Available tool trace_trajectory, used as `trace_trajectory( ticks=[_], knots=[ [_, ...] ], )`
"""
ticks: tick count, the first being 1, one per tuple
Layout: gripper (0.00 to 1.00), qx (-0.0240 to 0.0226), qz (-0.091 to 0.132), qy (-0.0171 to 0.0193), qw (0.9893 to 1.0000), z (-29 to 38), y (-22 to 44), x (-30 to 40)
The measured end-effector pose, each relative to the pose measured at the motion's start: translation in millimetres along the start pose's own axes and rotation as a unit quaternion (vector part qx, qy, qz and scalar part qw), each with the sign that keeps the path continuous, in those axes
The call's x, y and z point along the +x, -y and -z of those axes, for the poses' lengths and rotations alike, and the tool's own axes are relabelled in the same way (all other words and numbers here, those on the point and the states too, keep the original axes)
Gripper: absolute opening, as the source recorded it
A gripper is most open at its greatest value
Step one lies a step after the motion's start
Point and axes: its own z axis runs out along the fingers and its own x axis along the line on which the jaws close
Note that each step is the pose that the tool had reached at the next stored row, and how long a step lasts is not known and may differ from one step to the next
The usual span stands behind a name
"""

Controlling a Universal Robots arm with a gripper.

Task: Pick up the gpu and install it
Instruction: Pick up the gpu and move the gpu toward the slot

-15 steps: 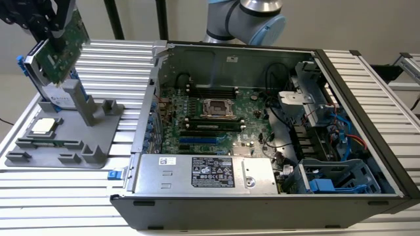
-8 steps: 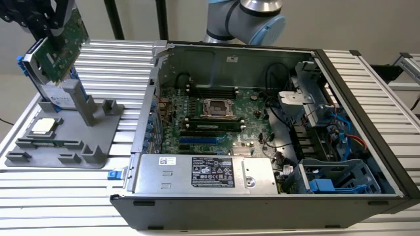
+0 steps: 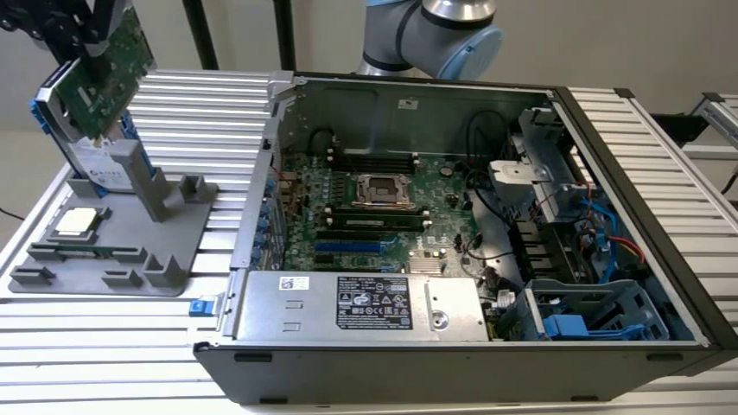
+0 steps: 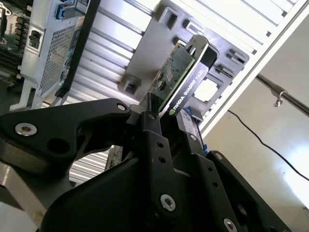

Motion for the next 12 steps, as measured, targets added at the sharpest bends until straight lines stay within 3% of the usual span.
trace_trajectory(
  ticks=[6, 12],
  knots=[
    [0.0, 0.0, 0.0, 0.0, 1.0, 2.2, -0.1, -0.1],
    [0.0, 0.0, 0.0, 0.0, 1.0, 2.3, -0.4, -4.5]
  ],
)
